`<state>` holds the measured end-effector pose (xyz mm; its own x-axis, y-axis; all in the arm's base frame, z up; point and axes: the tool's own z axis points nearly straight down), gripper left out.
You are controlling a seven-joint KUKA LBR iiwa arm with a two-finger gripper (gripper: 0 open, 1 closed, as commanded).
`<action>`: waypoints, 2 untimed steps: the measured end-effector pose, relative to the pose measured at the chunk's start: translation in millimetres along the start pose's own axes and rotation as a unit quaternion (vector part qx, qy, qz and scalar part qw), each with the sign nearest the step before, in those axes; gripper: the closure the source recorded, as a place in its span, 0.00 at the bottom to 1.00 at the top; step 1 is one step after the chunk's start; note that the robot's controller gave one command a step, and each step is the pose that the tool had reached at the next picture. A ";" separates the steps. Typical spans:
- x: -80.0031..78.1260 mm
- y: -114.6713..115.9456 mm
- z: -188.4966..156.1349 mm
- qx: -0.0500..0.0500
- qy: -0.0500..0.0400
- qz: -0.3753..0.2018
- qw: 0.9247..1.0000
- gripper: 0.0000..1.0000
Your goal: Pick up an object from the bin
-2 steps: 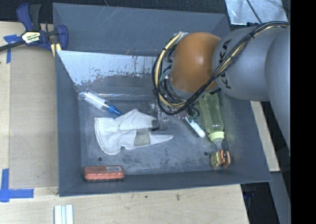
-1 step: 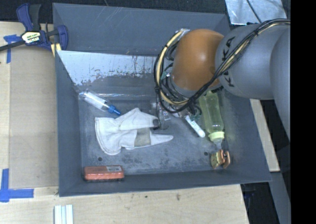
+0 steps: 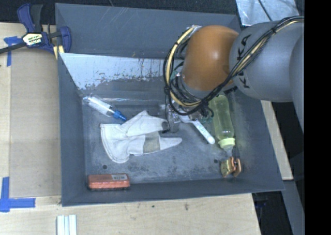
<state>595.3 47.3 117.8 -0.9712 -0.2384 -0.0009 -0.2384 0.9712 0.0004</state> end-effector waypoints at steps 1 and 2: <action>-1.0 -0.2 -13.2 0.000 -0.002 0.000 1.000 1.00; -1.1 -0.3 -22.8 0.001 -0.002 0.000 1.000 1.00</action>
Offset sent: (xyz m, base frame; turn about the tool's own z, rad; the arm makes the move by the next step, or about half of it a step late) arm 0.0000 0.0001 0.0090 0.0000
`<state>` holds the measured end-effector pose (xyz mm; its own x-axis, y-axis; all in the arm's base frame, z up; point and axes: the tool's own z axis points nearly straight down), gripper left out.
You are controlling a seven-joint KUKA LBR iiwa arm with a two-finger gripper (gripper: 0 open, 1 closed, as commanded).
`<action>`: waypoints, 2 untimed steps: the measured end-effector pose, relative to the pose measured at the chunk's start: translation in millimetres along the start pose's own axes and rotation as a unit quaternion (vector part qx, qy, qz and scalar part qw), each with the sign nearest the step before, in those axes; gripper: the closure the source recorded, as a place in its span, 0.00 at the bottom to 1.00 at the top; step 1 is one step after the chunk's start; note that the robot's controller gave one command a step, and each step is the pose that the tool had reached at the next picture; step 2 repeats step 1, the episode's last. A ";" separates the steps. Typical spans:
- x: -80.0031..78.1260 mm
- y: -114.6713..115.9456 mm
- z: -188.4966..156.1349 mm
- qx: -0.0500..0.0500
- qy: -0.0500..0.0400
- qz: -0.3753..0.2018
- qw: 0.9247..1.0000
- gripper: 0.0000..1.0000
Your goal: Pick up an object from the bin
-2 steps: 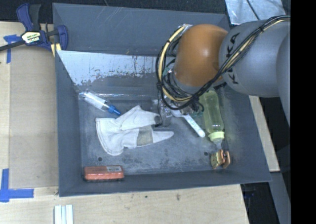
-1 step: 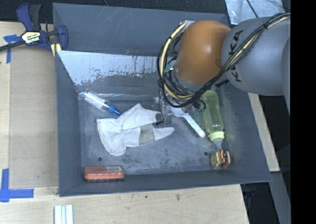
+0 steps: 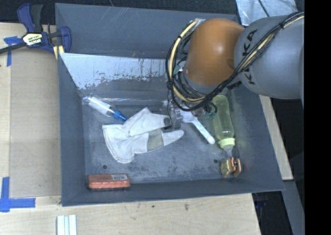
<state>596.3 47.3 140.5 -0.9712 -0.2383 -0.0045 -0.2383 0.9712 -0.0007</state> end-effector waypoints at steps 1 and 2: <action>0.2 0.0 -10.3 0.000 0.001 0.000 1.000 1.00; 0.2 0.0 -10.3 0.000 0.001 0.000 1.000 1.00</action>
Offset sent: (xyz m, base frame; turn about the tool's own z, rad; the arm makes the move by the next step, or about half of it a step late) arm 0.0000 0.0000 0.0355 0.0000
